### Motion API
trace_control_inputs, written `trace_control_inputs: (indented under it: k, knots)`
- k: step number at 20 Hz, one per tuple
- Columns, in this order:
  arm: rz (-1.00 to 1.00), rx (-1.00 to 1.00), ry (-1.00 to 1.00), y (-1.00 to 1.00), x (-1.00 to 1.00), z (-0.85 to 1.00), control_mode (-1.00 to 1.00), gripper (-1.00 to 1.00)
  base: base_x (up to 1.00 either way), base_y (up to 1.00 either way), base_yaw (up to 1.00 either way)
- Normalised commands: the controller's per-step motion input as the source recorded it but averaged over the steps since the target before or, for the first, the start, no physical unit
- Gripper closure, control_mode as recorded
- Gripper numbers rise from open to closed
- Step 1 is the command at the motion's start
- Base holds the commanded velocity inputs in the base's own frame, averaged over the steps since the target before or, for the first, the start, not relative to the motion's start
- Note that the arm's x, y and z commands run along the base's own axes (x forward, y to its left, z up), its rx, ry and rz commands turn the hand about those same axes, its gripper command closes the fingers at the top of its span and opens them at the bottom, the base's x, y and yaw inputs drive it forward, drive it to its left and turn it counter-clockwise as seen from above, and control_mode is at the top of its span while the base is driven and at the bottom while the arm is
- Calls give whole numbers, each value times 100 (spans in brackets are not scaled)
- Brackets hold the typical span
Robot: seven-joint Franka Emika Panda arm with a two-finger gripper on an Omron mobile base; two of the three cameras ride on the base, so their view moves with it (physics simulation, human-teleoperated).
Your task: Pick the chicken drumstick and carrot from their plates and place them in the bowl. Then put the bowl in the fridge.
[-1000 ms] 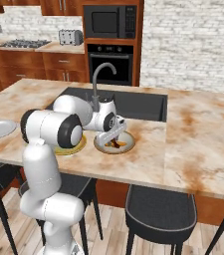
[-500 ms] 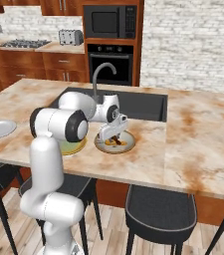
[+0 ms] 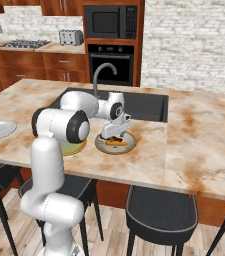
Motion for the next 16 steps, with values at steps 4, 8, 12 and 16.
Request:
trace_control_inputs:
  k: [4,8,12,16]
  knots:
    - [0,15,-2,-6,-28,33,-100,-100,0,0,0]
    - [0,8,-9,1,-54,29,-100,-100,0,0,0]
    - [0,-4,-13,28,-61,4,-100,-100,0,0,0]
    - [4,-23,-17,46,-54,-1,-100,-100,0,0,0]
